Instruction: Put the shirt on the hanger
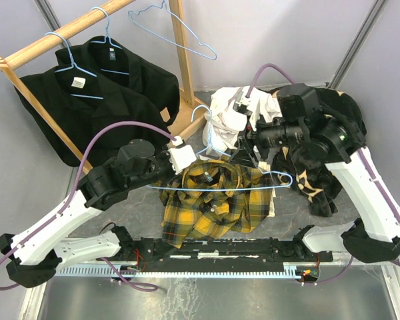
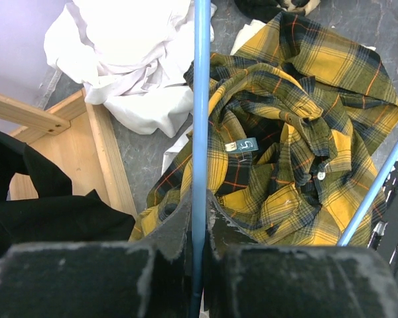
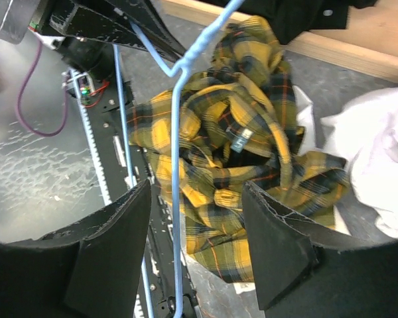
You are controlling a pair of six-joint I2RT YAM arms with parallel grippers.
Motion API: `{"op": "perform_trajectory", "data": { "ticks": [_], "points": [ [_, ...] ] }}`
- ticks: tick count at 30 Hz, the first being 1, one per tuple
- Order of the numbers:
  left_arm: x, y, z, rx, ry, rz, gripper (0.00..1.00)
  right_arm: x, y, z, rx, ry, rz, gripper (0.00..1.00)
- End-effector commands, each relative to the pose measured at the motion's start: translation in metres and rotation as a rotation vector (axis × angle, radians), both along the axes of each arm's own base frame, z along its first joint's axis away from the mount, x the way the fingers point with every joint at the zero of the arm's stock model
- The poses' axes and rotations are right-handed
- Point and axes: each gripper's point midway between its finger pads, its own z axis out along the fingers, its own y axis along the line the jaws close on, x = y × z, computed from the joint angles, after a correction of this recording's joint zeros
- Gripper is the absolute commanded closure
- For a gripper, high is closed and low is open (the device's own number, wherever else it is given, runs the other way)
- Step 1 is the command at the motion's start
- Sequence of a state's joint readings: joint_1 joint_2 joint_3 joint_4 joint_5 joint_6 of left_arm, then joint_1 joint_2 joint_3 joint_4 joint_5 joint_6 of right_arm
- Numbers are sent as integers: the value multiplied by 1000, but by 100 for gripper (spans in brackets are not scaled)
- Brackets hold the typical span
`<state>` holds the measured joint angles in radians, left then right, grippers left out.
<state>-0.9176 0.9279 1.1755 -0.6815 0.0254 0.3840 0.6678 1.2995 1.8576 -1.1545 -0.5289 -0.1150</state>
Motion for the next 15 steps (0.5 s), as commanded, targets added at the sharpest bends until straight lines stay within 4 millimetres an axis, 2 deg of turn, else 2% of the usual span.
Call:
{"op": "perform_trajectory", "data": {
  "ticks": [1,6,12,15],
  "points": [
    [3,-4,19,-33,-99,-42,97,-12,22,4,79,54,136,36],
    [5,-3,24,-54,-135,-37,97,-8,29,-11,62,120,132,41],
    [8,1,23,-58,-163,-12,97,-10,40,-7,100,167,167,74],
    [11,4,22,-61,-161,15,97,-12,43,-5,115,169,191,98]
  ]
}}
